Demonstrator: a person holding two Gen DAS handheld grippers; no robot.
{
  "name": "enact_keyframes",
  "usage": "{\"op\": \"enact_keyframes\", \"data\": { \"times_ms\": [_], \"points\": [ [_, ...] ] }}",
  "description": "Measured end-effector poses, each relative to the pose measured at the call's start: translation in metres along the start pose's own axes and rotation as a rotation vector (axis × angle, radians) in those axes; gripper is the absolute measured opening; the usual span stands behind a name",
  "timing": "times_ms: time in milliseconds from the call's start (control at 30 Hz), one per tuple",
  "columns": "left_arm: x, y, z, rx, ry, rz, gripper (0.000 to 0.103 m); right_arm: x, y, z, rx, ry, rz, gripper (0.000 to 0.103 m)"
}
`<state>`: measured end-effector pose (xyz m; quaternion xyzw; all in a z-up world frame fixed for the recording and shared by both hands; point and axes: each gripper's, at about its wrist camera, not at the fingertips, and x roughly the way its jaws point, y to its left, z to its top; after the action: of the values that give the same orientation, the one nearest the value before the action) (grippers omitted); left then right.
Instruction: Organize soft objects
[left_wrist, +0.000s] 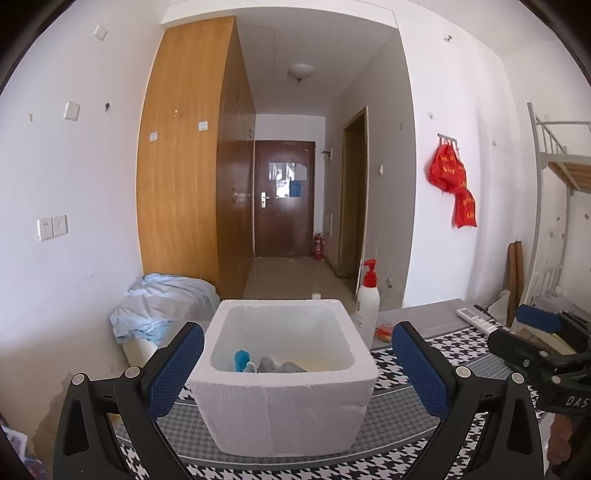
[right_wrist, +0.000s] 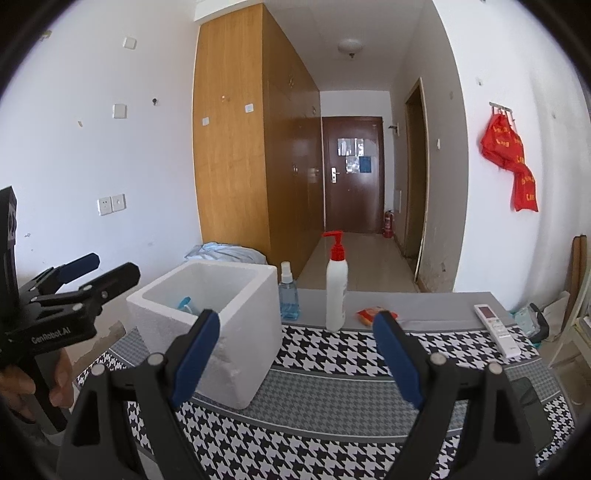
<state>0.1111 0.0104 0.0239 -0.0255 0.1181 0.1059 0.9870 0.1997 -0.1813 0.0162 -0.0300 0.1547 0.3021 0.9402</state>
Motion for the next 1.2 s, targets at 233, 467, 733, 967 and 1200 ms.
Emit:
{"op": "enact_keyframes", "data": {
  "times_ms": [233, 467, 733, 967, 1200],
  "points": [
    [-0.013, -0.006, -0.001, -0.001, -0.014, 0.009, 0.102, -0.016, -0.004, -0.002, 0.01, -0.042, -0.005, 0.095],
    [-0.02, -0.012, -0.008, 0.014, -0.03, 0.009, 0.102, -0.025, 0.0, -0.008, 0.002, -0.071, 0.01, 0.096],
    [-0.031, -0.012, -0.015, 0.016, -0.067, 0.035, 0.102, -0.028, 0.006, -0.016, -0.016, -0.08, 0.017, 0.096],
    [-0.035, -0.006, -0.023, -0.009, -0.075, 0.061, 0.102, -0.029, 0.006, -0.021, -0.019, -0.085, 0.024, 0.096],
    [-0.035, -0.002, -0.034, -0.017, -0.072, 0.073, 0.102, -0.028, 0.005, -0.033, -0.016, -0.089, 0.036, 0.097]
  ]
}}
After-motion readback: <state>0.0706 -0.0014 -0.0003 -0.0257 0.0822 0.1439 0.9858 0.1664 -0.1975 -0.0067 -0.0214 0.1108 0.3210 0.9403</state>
